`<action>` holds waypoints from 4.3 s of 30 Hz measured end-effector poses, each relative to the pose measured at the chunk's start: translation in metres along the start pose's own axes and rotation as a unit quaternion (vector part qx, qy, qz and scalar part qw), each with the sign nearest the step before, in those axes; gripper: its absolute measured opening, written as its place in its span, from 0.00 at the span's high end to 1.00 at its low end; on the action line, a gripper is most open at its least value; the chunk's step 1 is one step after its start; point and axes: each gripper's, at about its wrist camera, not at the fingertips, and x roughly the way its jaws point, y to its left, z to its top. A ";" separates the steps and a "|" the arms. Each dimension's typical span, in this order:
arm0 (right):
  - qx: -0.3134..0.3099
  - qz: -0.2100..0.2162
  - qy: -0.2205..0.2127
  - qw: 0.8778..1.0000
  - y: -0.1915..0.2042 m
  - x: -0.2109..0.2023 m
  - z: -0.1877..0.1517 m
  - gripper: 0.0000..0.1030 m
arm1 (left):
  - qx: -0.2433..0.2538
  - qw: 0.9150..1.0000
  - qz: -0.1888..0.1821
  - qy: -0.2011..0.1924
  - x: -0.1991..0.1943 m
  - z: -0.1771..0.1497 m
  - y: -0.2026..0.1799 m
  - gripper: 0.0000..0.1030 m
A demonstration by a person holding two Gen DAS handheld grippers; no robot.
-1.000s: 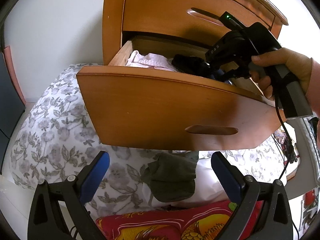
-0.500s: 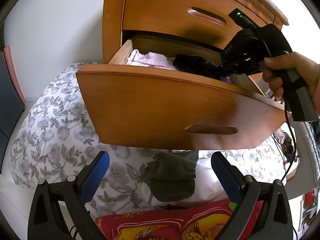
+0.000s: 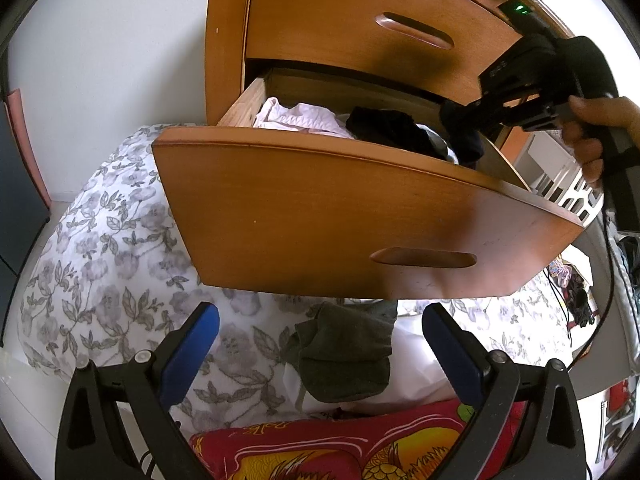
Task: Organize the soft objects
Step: 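Lift the navy cap up out of the drawer with the right tool, then carry the navy cap down toward the bed with the right tool, then lower the navy cap onto the bed and open the right tool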
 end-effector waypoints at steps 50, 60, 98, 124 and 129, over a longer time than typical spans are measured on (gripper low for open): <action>-0.058 0.143 -0.109 0.982 0.020 -0.214 -0.100 0.90 | 0.015 0.998 0.061 0.002 -0.003 -0.002 -0.006 0.02; -0.044 0.143 -0.083 0.985 0.004 -0.197 -0.132 0.90 | 0.025 0.996 0.080 -0.007 -0.007 -0.003 -0.011 0.02; 0.016 0.094 0.076 0.993 0.005 0.001 -0.175 0.86 | 0.024 0.996 0.086 -0.007 -0.008 -0.003 -0.010 0.02; 0.000 0.080 0.054 0.995 0.002 0.004 -0.201 0.58 | 0.052 0.992 0.117 0.010 -0.003 -0.004 -0.019 0.02; 0.004 0.063 0.042 0.997 -0.003 0.001 -0.204 0.34 | 0.051 0.992 0.117 0.004 -0.005 -0.004 -0.020 0.02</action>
